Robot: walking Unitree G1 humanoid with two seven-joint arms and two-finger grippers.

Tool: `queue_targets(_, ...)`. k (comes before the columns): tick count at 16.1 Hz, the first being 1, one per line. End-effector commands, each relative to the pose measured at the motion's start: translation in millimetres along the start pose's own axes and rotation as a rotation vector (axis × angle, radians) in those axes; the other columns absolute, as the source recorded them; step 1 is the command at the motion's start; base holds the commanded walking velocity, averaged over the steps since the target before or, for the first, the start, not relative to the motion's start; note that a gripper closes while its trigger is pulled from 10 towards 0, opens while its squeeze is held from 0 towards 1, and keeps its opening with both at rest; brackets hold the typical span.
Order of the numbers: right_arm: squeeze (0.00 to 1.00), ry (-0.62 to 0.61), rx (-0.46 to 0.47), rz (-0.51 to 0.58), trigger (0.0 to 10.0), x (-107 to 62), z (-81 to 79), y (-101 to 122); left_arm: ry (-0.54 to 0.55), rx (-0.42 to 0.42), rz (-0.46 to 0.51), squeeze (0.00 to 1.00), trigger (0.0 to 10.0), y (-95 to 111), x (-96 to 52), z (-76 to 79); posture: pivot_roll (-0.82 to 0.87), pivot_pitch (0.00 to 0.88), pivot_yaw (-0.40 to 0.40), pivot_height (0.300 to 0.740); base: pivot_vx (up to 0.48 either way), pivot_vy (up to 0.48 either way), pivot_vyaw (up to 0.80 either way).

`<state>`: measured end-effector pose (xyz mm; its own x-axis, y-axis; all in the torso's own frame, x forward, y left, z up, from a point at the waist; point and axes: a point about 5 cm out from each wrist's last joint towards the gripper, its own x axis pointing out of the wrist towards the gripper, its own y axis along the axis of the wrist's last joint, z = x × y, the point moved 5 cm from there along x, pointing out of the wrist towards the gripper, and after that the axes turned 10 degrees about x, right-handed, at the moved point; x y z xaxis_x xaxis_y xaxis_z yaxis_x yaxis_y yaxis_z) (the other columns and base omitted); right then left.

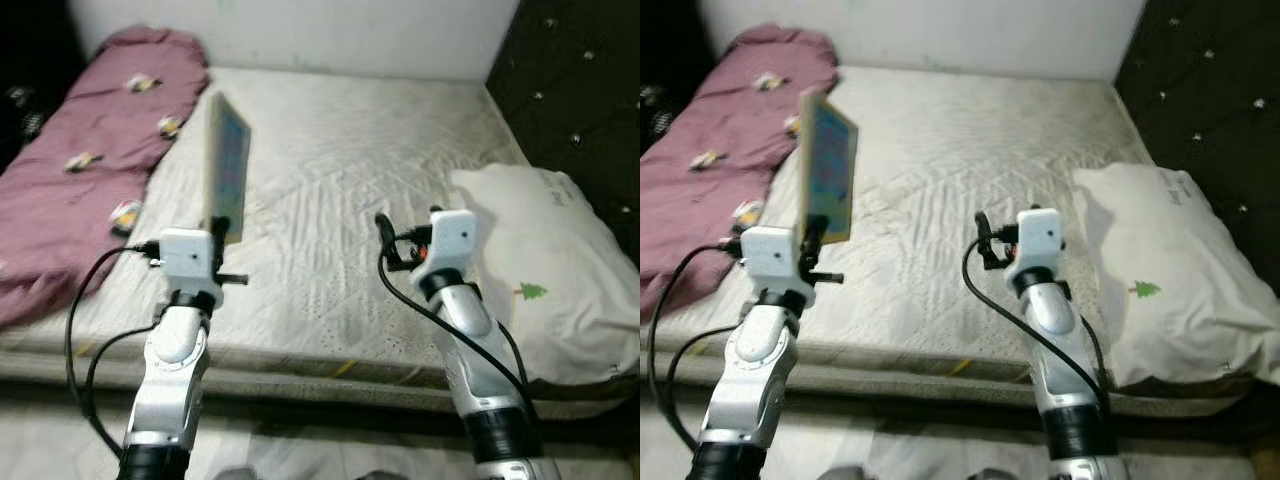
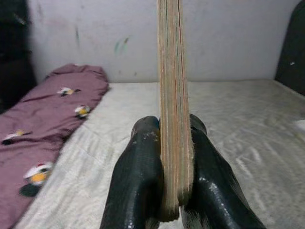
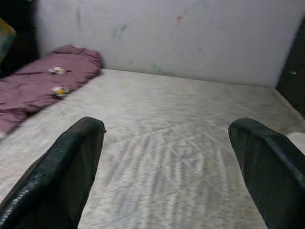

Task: Clean up the room

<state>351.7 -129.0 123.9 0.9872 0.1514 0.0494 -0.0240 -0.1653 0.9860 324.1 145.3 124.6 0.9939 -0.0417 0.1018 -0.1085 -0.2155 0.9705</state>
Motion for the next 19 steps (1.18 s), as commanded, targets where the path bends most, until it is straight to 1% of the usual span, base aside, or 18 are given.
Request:
queue_targets(1, 0.0, -0.031, -0.014, -0.001, 10.0, -2.0, 12.0, 0.8, -0.04, -0.013, 0.066, 0.0, 10.0, 17.5, 3.0, 12.9, -0.02, 0.0, -0.026, 0.74, 0.394, 0.0, 0.0)
queue_targets(6, 0.0, -0.052, -0.024, 0.01, 10.0, -1.4, 16.3, 3.2, -0.048, -0.01, 0.056, 0.0, 10.0, 15.7, 2.7, 15.6, -0.03, 0.0, -0.024, 0.74, 0.366, 0.0, 0.0)
queue_targets(8, 0.0, -0.056, -0.024, 0.009, 10.0, -2.2, 17.7, 2.4, -0.028, 0.01, 0.029, 0.0, 10.0, 11.5, 2.7, 16.5, -0.02, 0.0, -0.023, 0.74, 0.0, 0.0, 0.0)
queue_targets(11, 0.0, -0.063, -0.016, 0.006, 10.0, -2.7, 17.9, 1.6, -0.032, 0.024, 0.032, 0.0, 10.0, 12.2, 2.9, 16.6, -0.02, 0.0, -0.022, 0.74, 0.0, 0.0, -0.14)
queue_targets(13, 0.0, -0.062, -0.017, 0.005, 10.0, -2.7, 17.9, 1.4, -0.029, 0.023, 0.032, 0.0, 10.0, 12.4, 3.2, 15.9, -0.02, 0.0, -0.024, 0.74, 0.0, 0.0, -0.41)
queue_targets(17, 0.0, -0.063, -0.016, 0.005, 10.0, -2.3, 18.3, 1.4, -0.035, 0.019, 0.032, 0.0, 10.0, 13.1, 2.9, 17.2, -0.02, 0.0, -0.024, 0.74, 0.0, 0.0, 0.0)
queue_targets(19, 0.0, -0.062, -0.015, 0.004, 10.0, -2.2, 17.6, 1.1, -0.037, 0.016, 0.031, 0.0, 10.0, 12.9, 3.0, 17.3, -0.02, 0.0, -0.024, 0.74, 0.0, -0.255, 0.0)
